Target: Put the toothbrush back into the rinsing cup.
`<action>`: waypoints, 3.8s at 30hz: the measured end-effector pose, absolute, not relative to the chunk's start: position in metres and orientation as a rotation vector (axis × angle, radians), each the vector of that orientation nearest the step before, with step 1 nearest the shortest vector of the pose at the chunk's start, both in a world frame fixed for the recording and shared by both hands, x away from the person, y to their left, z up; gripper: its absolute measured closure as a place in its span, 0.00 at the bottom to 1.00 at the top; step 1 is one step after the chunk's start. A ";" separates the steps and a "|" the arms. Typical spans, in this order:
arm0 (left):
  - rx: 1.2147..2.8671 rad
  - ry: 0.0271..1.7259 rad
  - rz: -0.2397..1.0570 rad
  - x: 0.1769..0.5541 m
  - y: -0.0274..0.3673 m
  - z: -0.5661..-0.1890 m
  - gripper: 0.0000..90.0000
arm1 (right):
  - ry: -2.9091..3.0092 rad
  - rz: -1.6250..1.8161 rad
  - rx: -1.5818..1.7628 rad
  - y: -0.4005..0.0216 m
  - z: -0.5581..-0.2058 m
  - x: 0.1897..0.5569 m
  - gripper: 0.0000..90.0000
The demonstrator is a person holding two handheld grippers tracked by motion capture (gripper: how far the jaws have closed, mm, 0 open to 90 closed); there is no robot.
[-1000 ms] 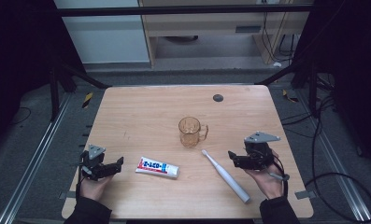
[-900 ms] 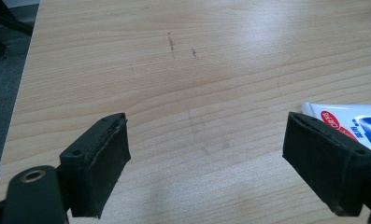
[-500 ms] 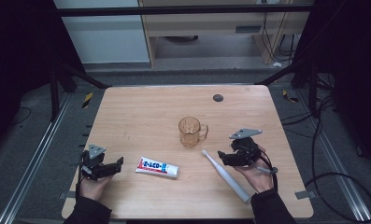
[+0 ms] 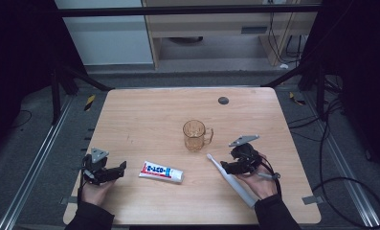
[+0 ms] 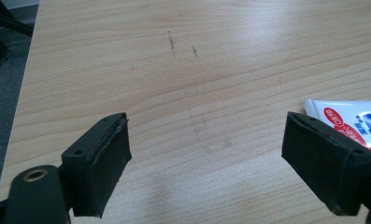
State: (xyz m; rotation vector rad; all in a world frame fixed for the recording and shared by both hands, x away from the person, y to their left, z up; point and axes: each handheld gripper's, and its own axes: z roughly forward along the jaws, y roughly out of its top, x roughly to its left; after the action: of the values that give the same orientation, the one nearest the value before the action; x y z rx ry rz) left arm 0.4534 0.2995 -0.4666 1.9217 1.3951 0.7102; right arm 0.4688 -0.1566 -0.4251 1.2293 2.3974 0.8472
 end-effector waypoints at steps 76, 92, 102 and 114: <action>1.966 1.389 0.691 0.455 0.295 -0.470 0.16 | 2.595 0.585 1.354 -0.144 -0.473 0.469 0.72; 1.961 1.392 0.691 0.455 0.296 -0.470 0.17 | 2.594 0.606 1.378 -0.146 -0.470 0.469 0.75; 1.959 1.395 0.689 0.455 0.296 -0.470 0.17 | 2.558 0.694 1.356 -0.152 -0.459 0.467 0.75; 1.956 1.394 0.685 0.455 0.296 -0.470 0.17 | 2.478 0.850 1.354 -0.159 -0.442 0.464 0.75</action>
State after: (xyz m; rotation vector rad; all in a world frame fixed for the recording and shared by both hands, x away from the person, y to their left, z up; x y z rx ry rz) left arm 0.4551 0.2957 -0.4696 1.9556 1.3940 0.6853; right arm 0.4636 -0.1586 -0.4415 1.3543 2.4777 0.8498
